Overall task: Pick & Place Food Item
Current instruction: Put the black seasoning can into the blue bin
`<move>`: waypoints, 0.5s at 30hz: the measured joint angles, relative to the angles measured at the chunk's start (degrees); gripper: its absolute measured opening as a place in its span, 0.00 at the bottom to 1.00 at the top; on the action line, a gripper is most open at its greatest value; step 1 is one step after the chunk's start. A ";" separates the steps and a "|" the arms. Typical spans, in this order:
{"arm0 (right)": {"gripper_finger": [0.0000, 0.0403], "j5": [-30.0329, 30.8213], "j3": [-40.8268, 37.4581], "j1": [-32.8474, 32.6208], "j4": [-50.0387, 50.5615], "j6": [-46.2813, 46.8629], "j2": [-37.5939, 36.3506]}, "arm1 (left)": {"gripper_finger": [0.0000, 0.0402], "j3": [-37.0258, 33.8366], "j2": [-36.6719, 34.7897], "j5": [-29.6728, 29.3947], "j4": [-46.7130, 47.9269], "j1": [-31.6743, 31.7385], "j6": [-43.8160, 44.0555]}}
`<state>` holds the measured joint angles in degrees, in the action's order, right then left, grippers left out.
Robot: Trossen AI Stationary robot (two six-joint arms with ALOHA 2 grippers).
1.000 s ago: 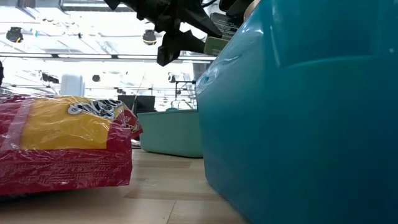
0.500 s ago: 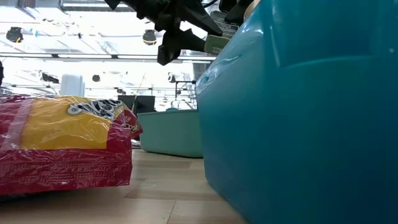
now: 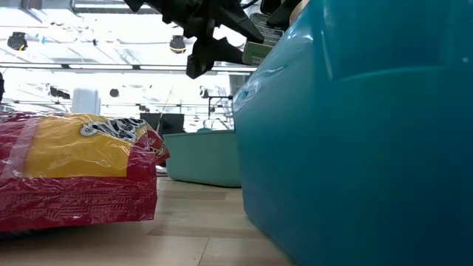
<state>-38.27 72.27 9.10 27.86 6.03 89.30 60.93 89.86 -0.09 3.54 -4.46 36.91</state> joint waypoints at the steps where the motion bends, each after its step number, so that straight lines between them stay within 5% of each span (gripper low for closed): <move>1: 0.30 0.03 0.00 0.00 0.00 -0.01 0.00 | 0.41 0.00 0.01 0.07 0.01 0.01 -0.01; 15: 0.30 -0.31 -0.07 1.07 3.66 -0.61 -0.62 | 0.62 -0.07 -0.99 2.63 0.34 0.23 -0.44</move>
<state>-38.58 72.20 10.17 31.52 5.42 88.68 60.86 88.86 2.55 3.89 -4.23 36.47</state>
